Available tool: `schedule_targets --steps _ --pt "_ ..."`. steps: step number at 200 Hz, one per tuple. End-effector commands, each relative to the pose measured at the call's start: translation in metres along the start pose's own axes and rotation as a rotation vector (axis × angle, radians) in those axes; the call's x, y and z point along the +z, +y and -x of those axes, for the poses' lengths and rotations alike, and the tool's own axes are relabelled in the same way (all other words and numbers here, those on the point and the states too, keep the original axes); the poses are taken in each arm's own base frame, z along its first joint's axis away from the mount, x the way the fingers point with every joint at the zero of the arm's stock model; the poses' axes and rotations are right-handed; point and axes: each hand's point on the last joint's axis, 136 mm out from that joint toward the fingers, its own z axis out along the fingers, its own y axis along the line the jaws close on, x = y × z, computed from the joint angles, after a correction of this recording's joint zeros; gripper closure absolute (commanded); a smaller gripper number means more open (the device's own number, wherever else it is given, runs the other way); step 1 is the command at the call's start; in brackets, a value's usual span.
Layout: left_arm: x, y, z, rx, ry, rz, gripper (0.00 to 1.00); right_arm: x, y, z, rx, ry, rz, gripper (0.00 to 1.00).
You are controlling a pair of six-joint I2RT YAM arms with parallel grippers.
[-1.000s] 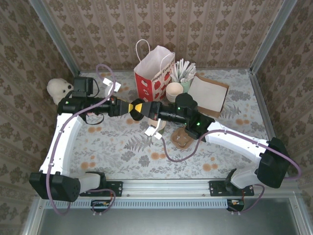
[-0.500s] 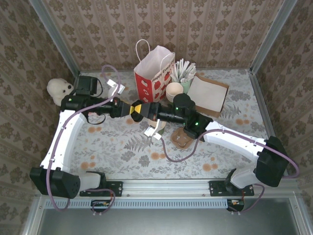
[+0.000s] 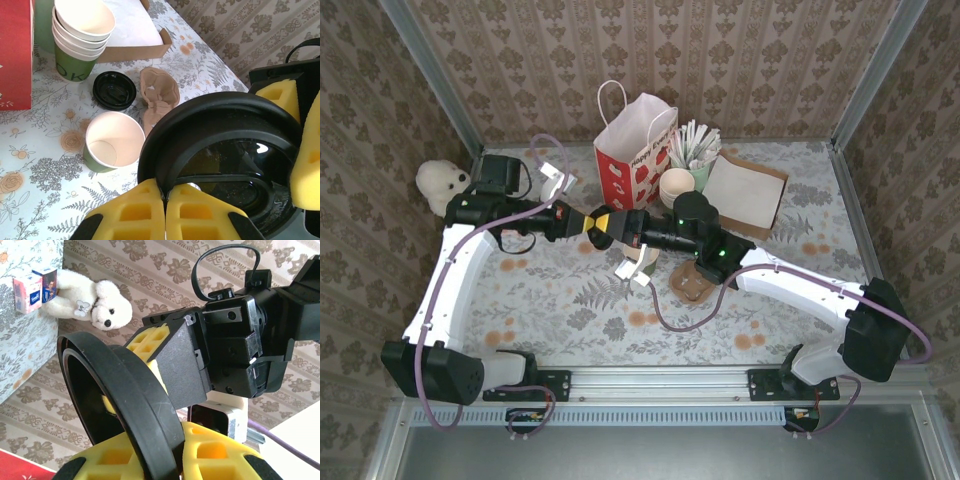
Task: Pack the takeout coffee
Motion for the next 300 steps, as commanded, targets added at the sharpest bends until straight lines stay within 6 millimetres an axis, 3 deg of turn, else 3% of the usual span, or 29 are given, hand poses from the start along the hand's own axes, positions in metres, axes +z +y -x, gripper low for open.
schedule_targets --steps 1,10,22,31,39,55,88,91,95,115,119,146,167,190,229,265,300 --pt "0.006 -0.011 0.002 0.004 -0.003 -0.043 1.00 0.006 -0.007 0.008 0.060 -0.001 -0.020 0.81" --pt "0.007 -0.004 0.001 0.000 0.001 -0.010 1.00 0.009 0.001 0.008 0.113 0.022 0.023 0.75" --pt "0.007 0.010 0.001 -0.017 0.005 0.065 1.00 0.012 0.015 0.003 0.228 0.082 0.124 0.58" --pt "0.007 0.021 0.002 -0.028 0.003 0.122 1.00 0.012 0.024 -0.001 0.389 0.140 0.211 0.40" --pt "0.005 0.027 0.003 -0.033 -0.004 0.154 1.00 0.012 0.027 -0.007 0.570 0.202 0.252 0.31" --pt "0.003 0.035 0.005 -0.051 -0.013 0.192 1.00 0.004 0.043 -0.001 0.884 0.257 0.358 0.25" --pt "0.003 0.051 0.004 -0.085 -0.007 0.263 1.00 -0.014 0.072 0.020 1.259 0.347 0.456 0.17" --pt "0.003 0.052 0.003 -0.088 -0.005 0.263 1.00 -0.015 0.073 0.022 1.290 0.351 0.460 0.05" --pt "0.002 0.057 0.002 -0.095 -0.001 0.292 1.00 -0.018 0.074 0.024 1.331 0.357 0.458 0.00" --pt "0.003 0.066 0.000 -0.122 -0.001 0.326 1.00 -0.026 0.078 0.030 1.524 0.395 0.392 0.00" --pt "0.003 0.067 0.000 -0.125 -0.001 0.331 1.00 -0.031 0.067 0.026 1.557 0.393 0.340 0.00" --pt "0.006 0.077 -0.003 -0.177 0.009 0.406 1.00 -0.043 0.060 -0.014 1.953 0.607 0.007 0.00" --pt "0.015 0.080 -0.008 -0.220 0.030 0.455 1.00 -0.064 0.086 -0.037 2.250 0.884 -0.159 0.00" --pt "0.026 0.078 -0.014 -0.265 0.050 0.487 1.00 -0.082 0.125 -0.034 2.550 1.102 -0.193 0.00" --pt "0.038 0.069 -0.022 -0.349 0.075 0.489 1.00 -0.105 0.151 -0.029 2.667 1.253 -0.246 0.00" --pt "0.061 0.066 -0.041 -0.377 0.197 0.519 1.00 -0.114 0.170 -0.025 2.803 1.228 -0.240 0.00" --pt "0.074 0.071 -0.045 -0.394 0.260 0.522 1.00 -0.127 0.192 -0.017 2.796 1.347 -0.272 0.00"
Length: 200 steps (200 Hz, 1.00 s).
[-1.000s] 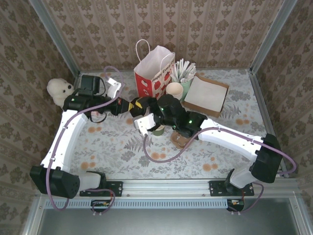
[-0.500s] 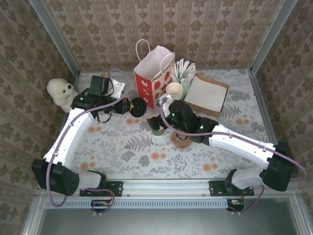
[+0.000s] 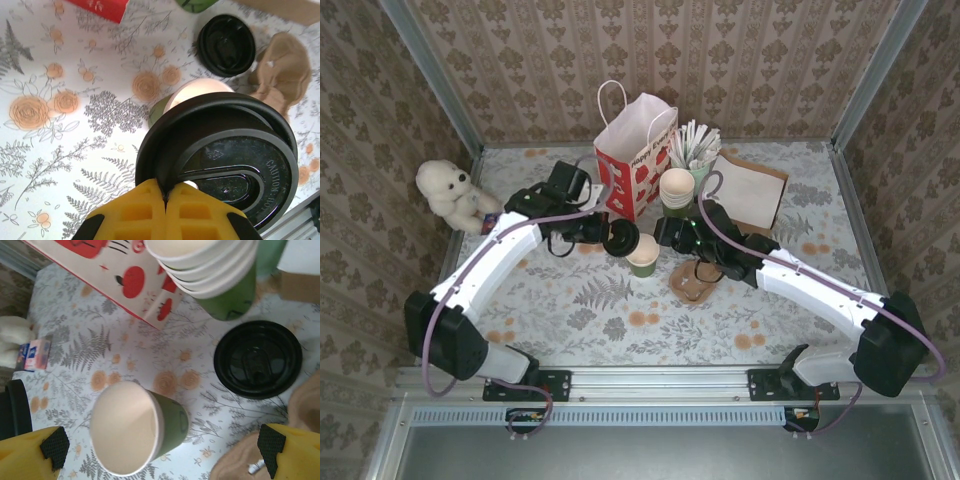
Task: Pack the takeout coffee
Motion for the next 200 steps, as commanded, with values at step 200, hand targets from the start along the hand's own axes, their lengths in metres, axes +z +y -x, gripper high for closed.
schedule_targets --steps 200 --pt "0.057 -0.017 0.001 0.024 0.151 0.004 1.00 0.022 -0.008 -0.031 0.158 0.080 0.085 0.00"
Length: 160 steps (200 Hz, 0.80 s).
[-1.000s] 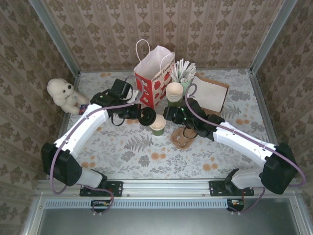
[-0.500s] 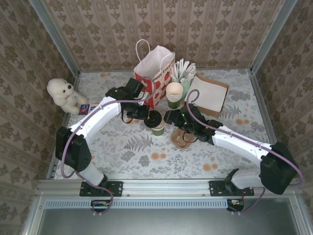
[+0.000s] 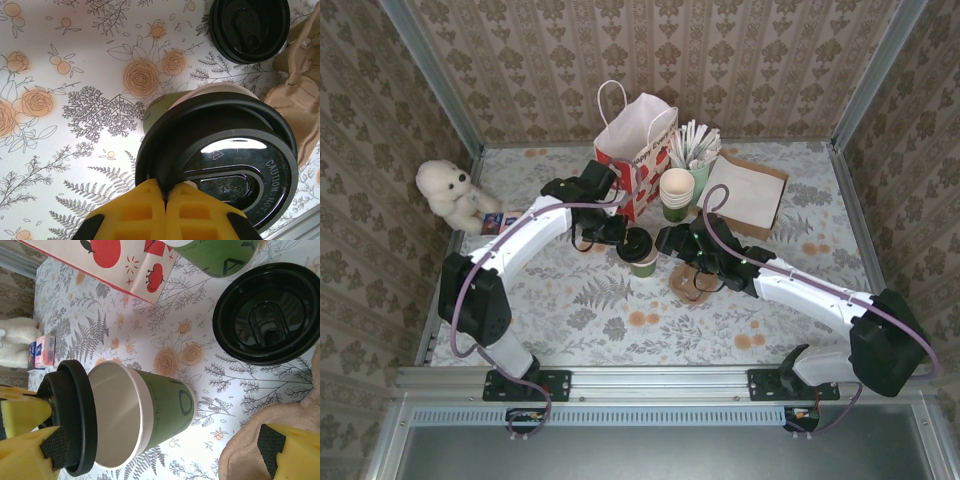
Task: Pack the takeout coffee
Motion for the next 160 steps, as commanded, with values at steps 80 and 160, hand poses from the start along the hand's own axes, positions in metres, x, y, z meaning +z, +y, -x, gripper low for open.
schedule_targets --steps 80,160 --pt "0.006 -0.012 0.006 0.023 0.015 -0.034 1.00 0.013 0.005 -0.011 0.039 0.067 0.057 0.01" --pt "0.001 -0.014 0.010 0.046 0.006 -0.009 1.00 0.018 0.007 -0.013 0.070 0.085 0.093 0.01"
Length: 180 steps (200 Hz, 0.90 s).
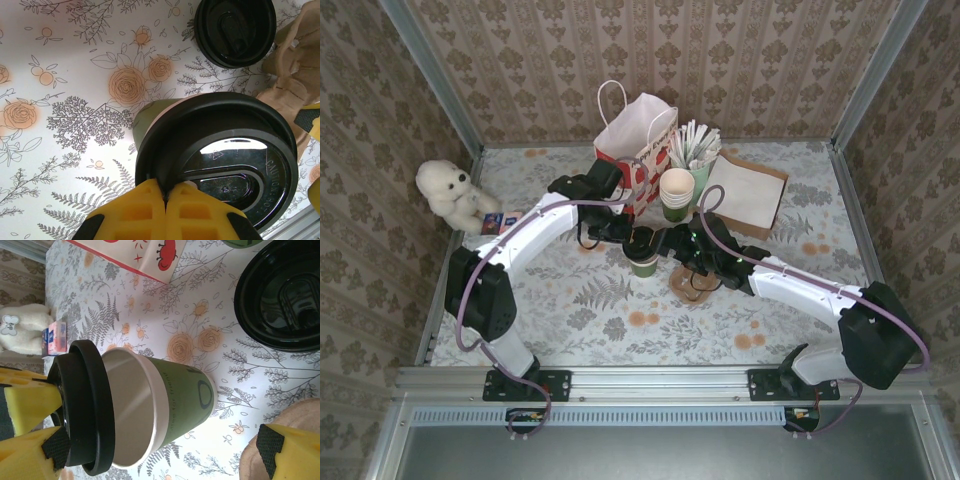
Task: Pack the takeout coffee
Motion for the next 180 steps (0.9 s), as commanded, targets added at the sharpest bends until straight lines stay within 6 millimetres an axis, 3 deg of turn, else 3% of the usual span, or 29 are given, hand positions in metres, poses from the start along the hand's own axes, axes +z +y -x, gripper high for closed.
schedule_targets --steps 1,126,180 --pt "-0.004 -0.003 0.002 0.026 0.002 0.010 1.00 0.004 0.001 -0.002 0.027 0.014 0.028 0.01" --pt "0.012 -0.002 -0.005 0.077 0.080 0.068 1.00 0.005 -0.007 -0.001 0.042 0.015 0.008 0.02" --pt "0.022 0.001 -0.011 0.095 0.109 0.122 1.00 0.007 -0.016 -0.002 0.058 0.004 0.016 0.13"
